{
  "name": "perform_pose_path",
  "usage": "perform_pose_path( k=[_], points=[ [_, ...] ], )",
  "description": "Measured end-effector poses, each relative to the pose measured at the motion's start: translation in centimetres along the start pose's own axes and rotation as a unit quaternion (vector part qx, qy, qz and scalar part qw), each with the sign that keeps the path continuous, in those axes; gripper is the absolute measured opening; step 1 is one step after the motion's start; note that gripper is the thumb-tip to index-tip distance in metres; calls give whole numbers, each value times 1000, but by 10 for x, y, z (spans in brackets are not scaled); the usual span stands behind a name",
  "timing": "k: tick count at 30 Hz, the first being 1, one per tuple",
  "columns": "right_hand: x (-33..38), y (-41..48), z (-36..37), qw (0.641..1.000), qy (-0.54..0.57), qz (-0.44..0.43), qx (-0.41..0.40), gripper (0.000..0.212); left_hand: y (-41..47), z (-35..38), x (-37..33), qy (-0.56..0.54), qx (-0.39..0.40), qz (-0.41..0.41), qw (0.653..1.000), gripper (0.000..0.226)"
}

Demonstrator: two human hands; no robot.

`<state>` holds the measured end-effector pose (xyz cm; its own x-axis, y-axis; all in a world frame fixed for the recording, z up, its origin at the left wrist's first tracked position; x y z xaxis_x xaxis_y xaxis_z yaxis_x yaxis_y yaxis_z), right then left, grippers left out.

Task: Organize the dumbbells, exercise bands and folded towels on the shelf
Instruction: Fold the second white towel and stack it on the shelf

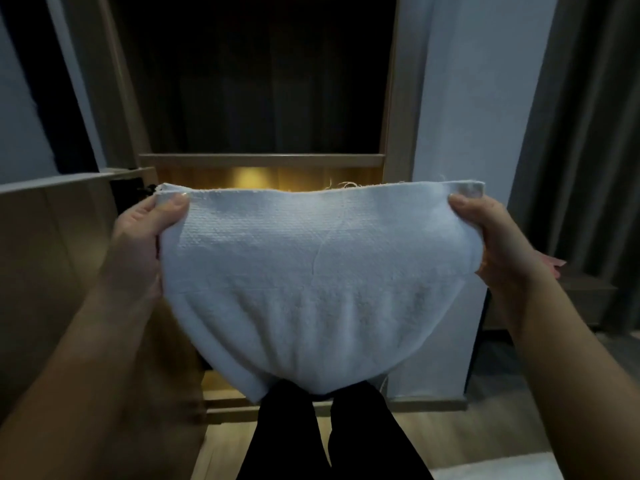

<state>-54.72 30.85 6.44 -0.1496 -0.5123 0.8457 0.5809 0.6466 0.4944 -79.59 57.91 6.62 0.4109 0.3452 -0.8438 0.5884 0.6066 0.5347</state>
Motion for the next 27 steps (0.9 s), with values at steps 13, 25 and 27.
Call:
perform_pose_path(
  k=[13, 25, 27],
  points=[
    [-40, -21, -16, 992, 47, 114, 12, 36, -26, 7, 35, -33, -18, -156, 987, 21],
    [-245, 9, -72, 888, -145, 383, -210, 42, 29, 12, 268, 262, -102, -386, 879, 35],
    [-281, 5, -76, 850, -189, 434, -231, 49, 27, 11, 312, 302, -97, -452, 834, 43]
  ],
)
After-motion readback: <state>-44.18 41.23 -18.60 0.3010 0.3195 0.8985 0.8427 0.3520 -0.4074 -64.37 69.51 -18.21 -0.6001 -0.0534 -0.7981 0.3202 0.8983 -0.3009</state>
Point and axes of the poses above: each hand's wrist, its own y-axis towards the middle knuckle, its own z-axis out of the palm, x = y × z, the point moved 5 cm from there along y, towards the middle knuckle, and after that the axes turned 9 degrees about y, right-handed, at the moved point
